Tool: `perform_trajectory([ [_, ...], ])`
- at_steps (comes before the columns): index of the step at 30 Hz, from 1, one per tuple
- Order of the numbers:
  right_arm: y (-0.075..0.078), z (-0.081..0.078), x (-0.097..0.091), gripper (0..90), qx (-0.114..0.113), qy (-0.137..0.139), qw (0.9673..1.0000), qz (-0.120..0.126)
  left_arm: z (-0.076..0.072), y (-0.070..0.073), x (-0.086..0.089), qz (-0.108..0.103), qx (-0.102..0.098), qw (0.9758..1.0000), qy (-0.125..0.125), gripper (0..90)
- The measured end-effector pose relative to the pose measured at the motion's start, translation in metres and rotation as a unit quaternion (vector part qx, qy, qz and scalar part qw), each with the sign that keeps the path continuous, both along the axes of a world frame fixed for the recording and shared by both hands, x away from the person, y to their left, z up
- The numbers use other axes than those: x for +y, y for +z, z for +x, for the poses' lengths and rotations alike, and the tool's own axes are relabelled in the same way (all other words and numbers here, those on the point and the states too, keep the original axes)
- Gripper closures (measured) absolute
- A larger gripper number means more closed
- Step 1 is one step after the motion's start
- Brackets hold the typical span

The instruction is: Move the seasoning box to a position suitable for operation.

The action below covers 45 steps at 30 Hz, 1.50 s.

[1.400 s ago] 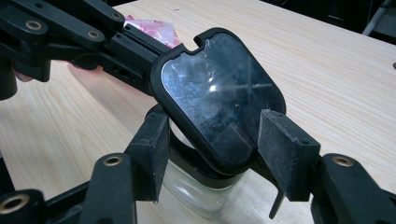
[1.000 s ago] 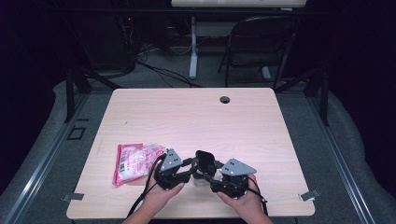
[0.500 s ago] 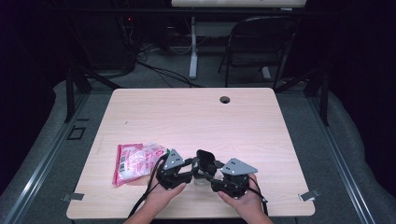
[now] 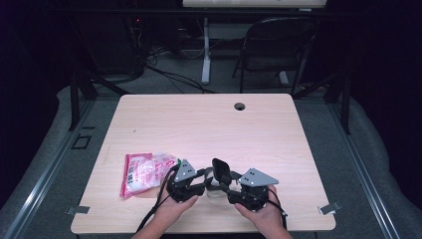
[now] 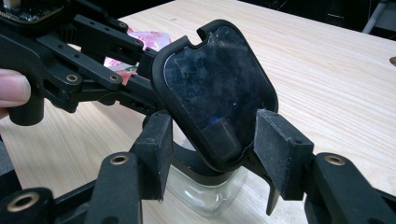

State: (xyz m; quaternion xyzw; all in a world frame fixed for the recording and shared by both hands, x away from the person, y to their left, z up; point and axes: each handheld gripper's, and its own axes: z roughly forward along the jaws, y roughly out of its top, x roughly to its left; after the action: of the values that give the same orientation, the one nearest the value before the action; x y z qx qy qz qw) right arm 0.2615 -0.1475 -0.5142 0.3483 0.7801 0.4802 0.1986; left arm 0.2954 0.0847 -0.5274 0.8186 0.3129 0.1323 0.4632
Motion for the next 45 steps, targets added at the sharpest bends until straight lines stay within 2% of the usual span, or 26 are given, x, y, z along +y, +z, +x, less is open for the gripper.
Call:
perform_trajectory([
  [5,0.002,-0.001,-0.006,48.7,0.0,-0.005,1.0,0.008,0.0,0.0,0.0,-0.001,0.0,1.0,0.0,59.0],
  [15,0.005,-0.006,-0.018,59.6,-0.004,-0.012,0.9995,0.029,-0.001,-0.001,0.0,-0.002,-0.003,1.0,0.001,59.3],
  [22,0.006,-0.008,-0.025,67.3,0.003,-0.013,0.9991,0.04,-0.001,-0.001,0.0,-0.002,-0.003,1.0,0.001,59.6],
  [35,0.007,-0.01,-0.038,74.7,0.02,-0.021,0.998,0.055,-0.002,-0.001,0.0,-0.004,-0.004,1.0,0.002,59.7],
  [40,0.007,-0.011,-0.04,74.4,0.022,-0.024,0.9981,0.052,-0.002,-0.001,0.0,-0.004,-0.005,1.0,0.002,59.7],
  [45,0.006,-0.01,-0.04,69.4,0.026,-0.027,0.9977,0.056,-0.002,-0.001,0.0,-0.004,-0.006,1.0,0.003,59.7],
])
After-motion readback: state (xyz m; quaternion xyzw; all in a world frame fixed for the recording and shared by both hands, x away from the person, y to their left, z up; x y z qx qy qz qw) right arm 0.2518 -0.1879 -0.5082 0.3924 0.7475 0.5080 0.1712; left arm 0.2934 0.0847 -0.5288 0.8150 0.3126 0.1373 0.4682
